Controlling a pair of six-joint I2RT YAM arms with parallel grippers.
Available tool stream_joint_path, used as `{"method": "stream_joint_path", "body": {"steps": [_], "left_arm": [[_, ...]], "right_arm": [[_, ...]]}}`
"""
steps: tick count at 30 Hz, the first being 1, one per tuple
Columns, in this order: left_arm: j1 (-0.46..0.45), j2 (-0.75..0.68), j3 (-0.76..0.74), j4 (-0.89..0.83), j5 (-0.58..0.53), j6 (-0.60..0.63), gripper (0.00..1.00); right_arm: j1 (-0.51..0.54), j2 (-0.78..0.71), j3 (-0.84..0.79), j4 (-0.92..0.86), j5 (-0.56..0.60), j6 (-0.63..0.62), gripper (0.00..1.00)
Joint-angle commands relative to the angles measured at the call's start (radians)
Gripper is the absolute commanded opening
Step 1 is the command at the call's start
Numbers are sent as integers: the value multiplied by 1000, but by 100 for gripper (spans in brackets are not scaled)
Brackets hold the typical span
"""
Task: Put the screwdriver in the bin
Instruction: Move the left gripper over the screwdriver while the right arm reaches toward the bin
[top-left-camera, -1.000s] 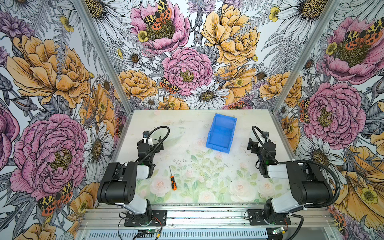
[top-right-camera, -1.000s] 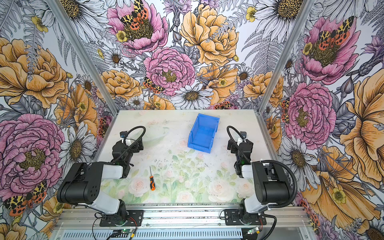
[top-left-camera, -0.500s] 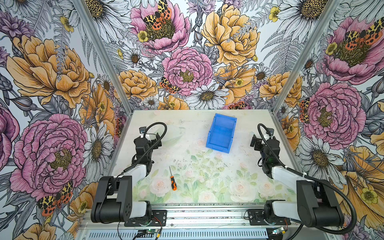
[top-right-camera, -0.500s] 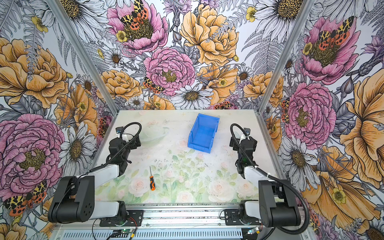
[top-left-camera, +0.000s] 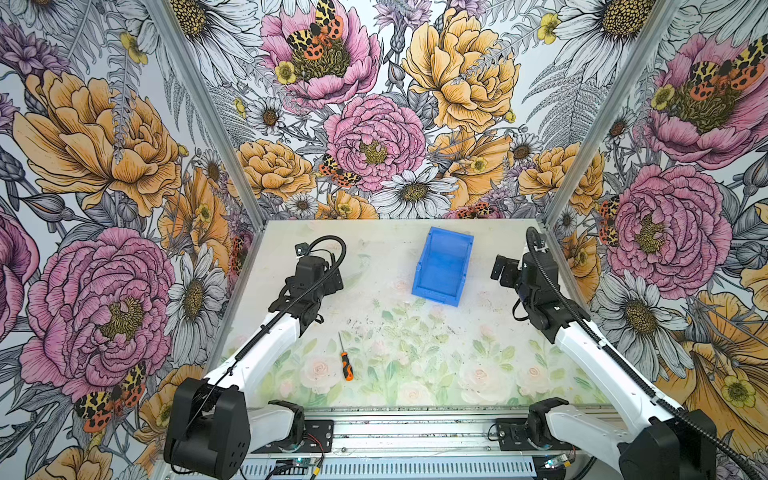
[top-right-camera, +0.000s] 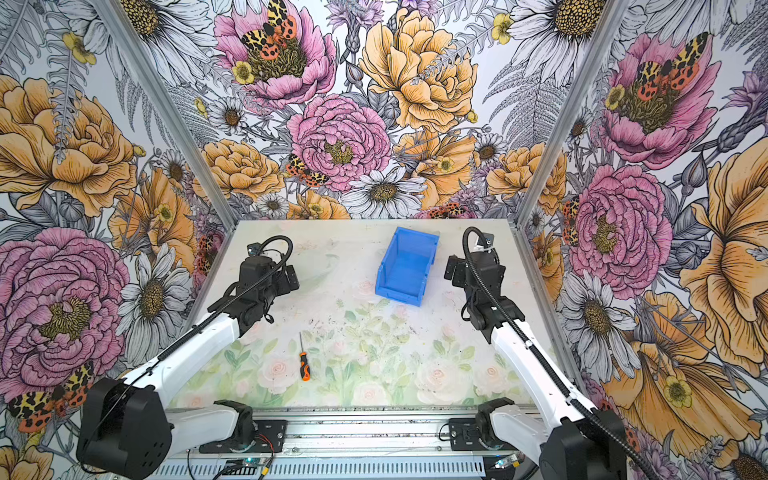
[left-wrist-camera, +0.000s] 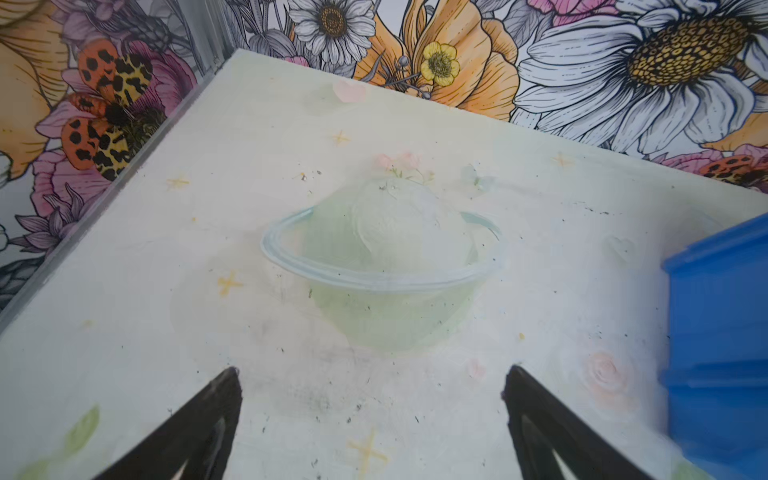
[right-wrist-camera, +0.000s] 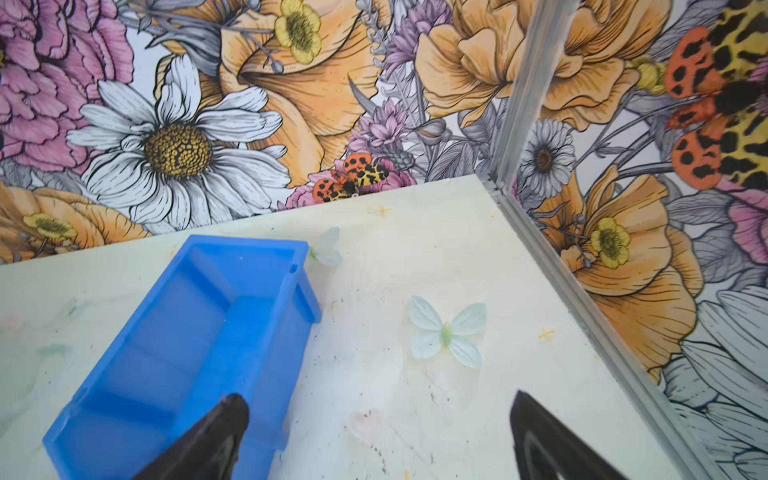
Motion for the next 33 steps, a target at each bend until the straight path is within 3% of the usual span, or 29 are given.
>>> {"method": "stream_joint_path", "body": {"steps": [1,9,15,20,27,33], "left_arm": [[-33,-37,68,-245,34,-175,99],[-167,4,187,-583,52,-376,99],[-300,-5,131,-648,39,-530,99],[-386,-33,65,-685,43,-669,99],[-410,-33,-44,-685,104,-684,99],[-428,-14,-87,-675,112,-688,96]], "right_arm": [[44,21,86,-94,-111,-11,100],[202,31,153,-153,-296,-140,99],[287,39,131,-187,-329,-132,100],[319,40,129,-186,-425,-150,99],[352,44,99,-184,-605,-239,99],[360,45,73,-183,-621,-227,100]]}}
